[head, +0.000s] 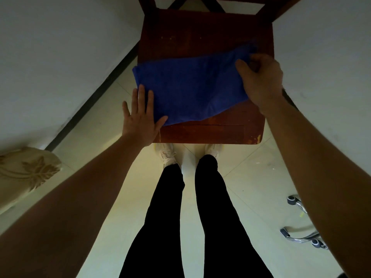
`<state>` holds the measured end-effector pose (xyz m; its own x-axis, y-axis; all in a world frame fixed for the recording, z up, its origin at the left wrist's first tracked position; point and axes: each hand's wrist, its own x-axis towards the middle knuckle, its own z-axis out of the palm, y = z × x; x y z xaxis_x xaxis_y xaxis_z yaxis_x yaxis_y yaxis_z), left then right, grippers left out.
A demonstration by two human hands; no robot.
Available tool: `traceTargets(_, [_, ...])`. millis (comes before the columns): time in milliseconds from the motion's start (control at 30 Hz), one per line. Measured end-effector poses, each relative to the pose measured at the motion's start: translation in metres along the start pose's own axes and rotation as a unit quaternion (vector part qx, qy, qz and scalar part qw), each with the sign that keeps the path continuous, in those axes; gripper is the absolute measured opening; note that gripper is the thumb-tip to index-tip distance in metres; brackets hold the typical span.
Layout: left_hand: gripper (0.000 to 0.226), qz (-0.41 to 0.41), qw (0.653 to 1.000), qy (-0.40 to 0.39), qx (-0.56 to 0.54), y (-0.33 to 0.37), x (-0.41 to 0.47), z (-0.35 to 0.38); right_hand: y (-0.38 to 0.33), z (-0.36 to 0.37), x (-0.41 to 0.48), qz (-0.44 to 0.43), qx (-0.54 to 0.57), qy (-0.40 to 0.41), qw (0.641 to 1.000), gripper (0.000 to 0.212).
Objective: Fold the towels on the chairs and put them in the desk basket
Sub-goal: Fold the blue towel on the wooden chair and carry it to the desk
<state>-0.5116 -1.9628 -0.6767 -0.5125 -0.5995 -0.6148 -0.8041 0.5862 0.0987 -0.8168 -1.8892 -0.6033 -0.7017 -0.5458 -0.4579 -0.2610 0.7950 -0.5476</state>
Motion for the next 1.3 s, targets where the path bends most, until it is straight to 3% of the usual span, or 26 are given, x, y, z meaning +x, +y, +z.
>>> traceTargets(100, [0.069, -0.028, 0.99, 0.083, -0.109, 0.002, -0.009, -0.011, -0.029, 0.025, -0.019, -0.067, -0.014, -0.002, 0.998, 0.031])
traceTargets(167, [0.051, -0.104, 0.95, 0.121, -0.27, 0.0, -0.01, -0.016, -0.048, 0.046, -0.035, -0.121, -0.027, -0.013, 0.992, 0.033])
traceTargets(200, [0.045, -0.161, 0.907, 0.107, -0.373, 0.0, -0.009, -0.021, -0.057, 0.057, -0.043, -0.146, -0.04, -0.019, 0.988, 0.034])
traceTargets(267, [0.036, -0.273, 0.762, 0.058, -0.584, -0.006, -0.005, -0.034, -0.074, 0.082, -0.059, -0.187, -0.077, -0.039, 0.979, 0.034])
traceTargets(300, [0.031, -0.311, 0.69, 0.042, -0.653, -0.011, -0.003, -0.038, -0.079, 0.094, -0.065, -0.204, -0.092, -0.053, 0.973, 0.032])
traceTargets(333, [0.027, -0.334, 0.639, 0.033, -0.692, -0.02, -0.003, -0.041, -0.086, 0.11, -0.072, -0.22, -0.104, -0.07, 0.967, 0.03])
traceTargets(433, [0.032, -0.352, 0.577, 0.019, -0.737, -0.036, -0.003, -0.047, -0.09, 0.152, -0.087, -0.248, -0.137, -0.117, 0.952, 0.026])
traceTargets(567, [0.036, -0.354, 0.587, 0.008, -0.728, -0.052, -0.005, -0.047, -0.076, 0.187, -0.092, -0.211, -0.167, -0.281, 0.921, 0.048])
traceTargets(667, [0.035, -0.358, 0.605, 0.005, -0.711, -0.059, -0.005, -0.048, -0.067, 0.178, -0.091, -0.154, -0.069, -0.358, 0.918, 0.05])
traceTargets(733, [0.034, -0.359, 0.616, 0.002, -0.702, -0.058, -0.002, -0.052, -0.059, 0.16, -0.088, -0.126, 0.015, -0.318, 0.939, 0.038])
traceTargets(867, [0.034, -0.324, 0.675, -0.017, -0.663, -0.042, 0.01, -0.061, -0.026, 0.116, -0.067, -0.129, -0.023, -0.105, 0.986, 0.027])
traceTargets(933, [0.048, -0.299, 0.688, -0.038, -0.66, -0.031, 0.016, -0.067, -0.016, 0.102, -0.055, -0.069, -0.022, -0.061, 0.995, 0.028])
traceTargets(1067, [0.066, -0.262, 0.621, -0.071, -0.736, -0.011, 0.026, -0.071, -0.015, 0.101, -0.042, 0.126, 0.102, -0.164, 0.973, 0.044])
traceTargets(1200, [0.069, -0.262, 0.607, -0.061, -0.748, -0.013, 0.02, -0.061, -0.025, 0.109, -0.048, 0.155, 0.162, -0.236, 0.945, 0.045])
traceTargets(1300, [0.078, -0.29, 0.603, -0.056, -0.741, -0.017, 0.008, -0.053, -0.03, 0.109, -0.057, 0.206, 0.303, -0.282, 0.887, 0.036])
